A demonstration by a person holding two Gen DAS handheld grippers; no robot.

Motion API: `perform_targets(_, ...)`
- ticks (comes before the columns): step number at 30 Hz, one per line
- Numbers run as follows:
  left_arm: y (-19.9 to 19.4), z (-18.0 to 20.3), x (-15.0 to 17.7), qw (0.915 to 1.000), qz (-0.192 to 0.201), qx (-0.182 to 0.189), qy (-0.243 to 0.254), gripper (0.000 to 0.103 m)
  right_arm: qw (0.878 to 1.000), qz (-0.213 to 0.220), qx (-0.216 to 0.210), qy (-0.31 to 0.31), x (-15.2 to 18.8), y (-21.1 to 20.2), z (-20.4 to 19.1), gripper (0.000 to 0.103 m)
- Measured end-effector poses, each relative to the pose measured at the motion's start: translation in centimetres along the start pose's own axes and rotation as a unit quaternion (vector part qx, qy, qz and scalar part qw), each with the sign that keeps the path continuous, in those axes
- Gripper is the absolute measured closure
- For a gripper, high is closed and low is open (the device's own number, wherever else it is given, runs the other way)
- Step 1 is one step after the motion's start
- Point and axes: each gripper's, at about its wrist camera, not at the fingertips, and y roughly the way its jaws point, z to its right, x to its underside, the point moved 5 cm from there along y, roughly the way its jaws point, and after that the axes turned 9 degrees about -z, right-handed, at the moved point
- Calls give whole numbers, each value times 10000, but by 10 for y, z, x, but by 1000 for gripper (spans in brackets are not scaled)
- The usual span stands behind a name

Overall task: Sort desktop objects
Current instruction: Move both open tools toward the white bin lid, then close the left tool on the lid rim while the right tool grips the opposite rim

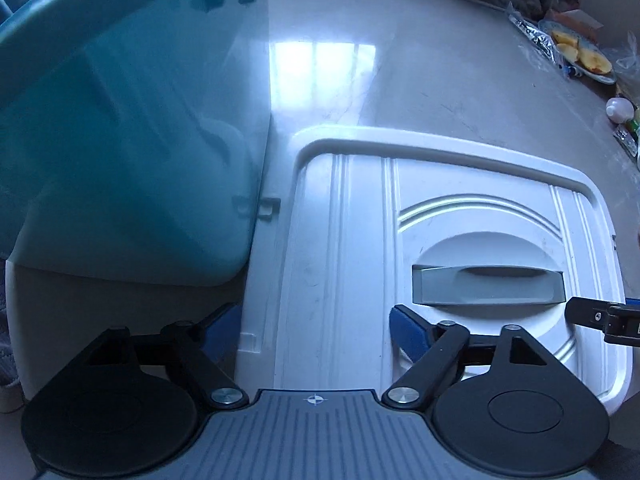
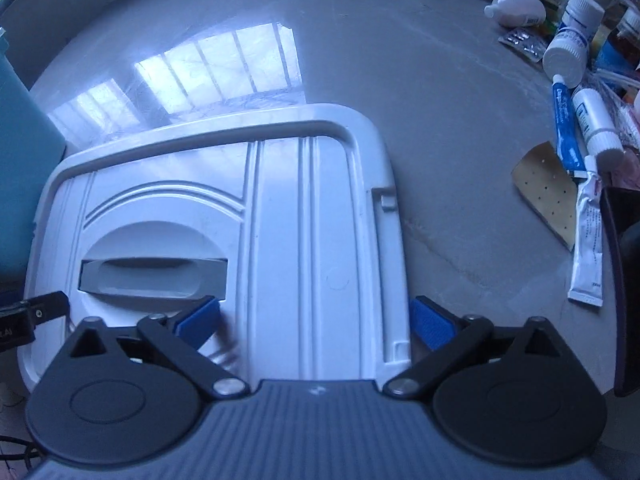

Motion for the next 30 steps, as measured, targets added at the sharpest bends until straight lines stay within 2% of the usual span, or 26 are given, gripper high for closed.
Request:
perform_targets(4, 8, -6, 1, 9997, -7, 64, -237, 2, 10000, -65, 8, -72, -2, 5, -1, 0)
perform_targets(7, 13, -14, 4, 9973, -78, 313, -664, 1, 9999, -107, -2, -96, 0, 4, -1, 0)
perform_targets(9, 14, -5, 9, 9982, -131, 427, -394, 0, 9998, -173, 0, -126, 2, 2, -3, 0)
perform_targets(10, 13, 2, 12, 9990, -102, 355, -234, 0, 9998, -180, 12, -114, 4, 1, -3, 0)
perform_targets(14, 11, 5, 23, 9992, 62, 316, -234, 0, 9998, -118, -21, -173, 11, -2, -2, 0)
perform_targets(30, 1, 3, 80, 9992, -136, 331, -204, 0, 9996, -205, -18, -184, 68, -19, -5, 0)
